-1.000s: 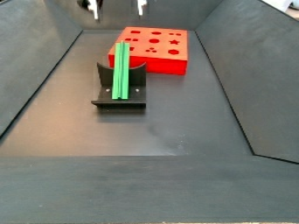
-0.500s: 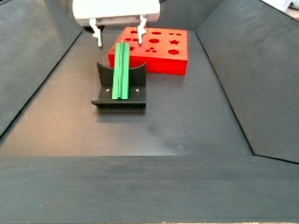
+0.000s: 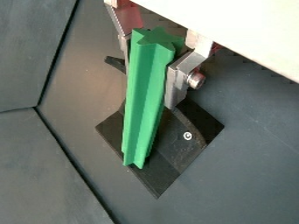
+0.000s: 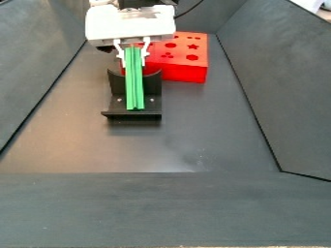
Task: Pick up the star object. Move up. Place the star object on the fixture. Regrasp the star object. Move to above the board. Insert the star object.
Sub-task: Move to above the board.
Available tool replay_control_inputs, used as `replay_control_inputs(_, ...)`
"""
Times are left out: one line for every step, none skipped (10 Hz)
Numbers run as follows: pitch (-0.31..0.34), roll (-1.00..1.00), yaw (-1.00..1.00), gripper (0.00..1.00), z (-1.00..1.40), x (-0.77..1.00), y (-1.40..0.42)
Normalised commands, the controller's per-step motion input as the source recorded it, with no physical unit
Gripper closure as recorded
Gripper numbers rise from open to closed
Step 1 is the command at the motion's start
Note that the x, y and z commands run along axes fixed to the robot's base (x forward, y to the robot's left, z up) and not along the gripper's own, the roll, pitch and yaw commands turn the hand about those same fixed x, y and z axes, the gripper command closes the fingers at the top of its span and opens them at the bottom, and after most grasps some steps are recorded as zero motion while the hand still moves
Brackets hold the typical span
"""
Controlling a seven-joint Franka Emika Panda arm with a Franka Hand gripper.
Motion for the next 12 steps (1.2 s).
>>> replay_control_inputs(0.000, 0.14, 0.02, 1.00, 1.00, 0.07, 0.01)
replay_control_inputs(0.000, 0.13, 0.02, 1.00, 1.00, 0.07, 0.00)
replay_control_inputs(0.007, 0.10, 0.01, 1.00, 1.00, 0.06, 0.00)
replay_control_inputs(0.018, 0.06, 0.00, 1.00, 1.00, 0.06, 0.00)
replay_control_inputs(0.025, 0.04, -0.01, 1.00, 1.00, 0.05, 0.00)
replay_control_inputs(0.038, 0.01, -0.01, 1.00, 1.00, 0.05, 0.00)
replay_control_inputs(0.050, -0.02, 0.00, 1.00, 1.00, 0.04, 0.00)
replay_control_inputs(0.063, -0.02, 0.01, 1.00, 1.00, 0.03, 0.00)
replay_control_inputs(0.066, -0.03, 0.01, 1.00, 1.00, 0.03, 0.00)
replay_control_inputs(0.080, -0.04, 0.02, 1.00, 1.00, 0.02, 0.00)
replay_control_inputs(0.084, -0.04, 0.03, 1.00, 1.00, 0.02, -0.01)
replay_control_inputs(0.092, -0.04, 0.04, 1.00, 1.00, 0.02, -0.01)
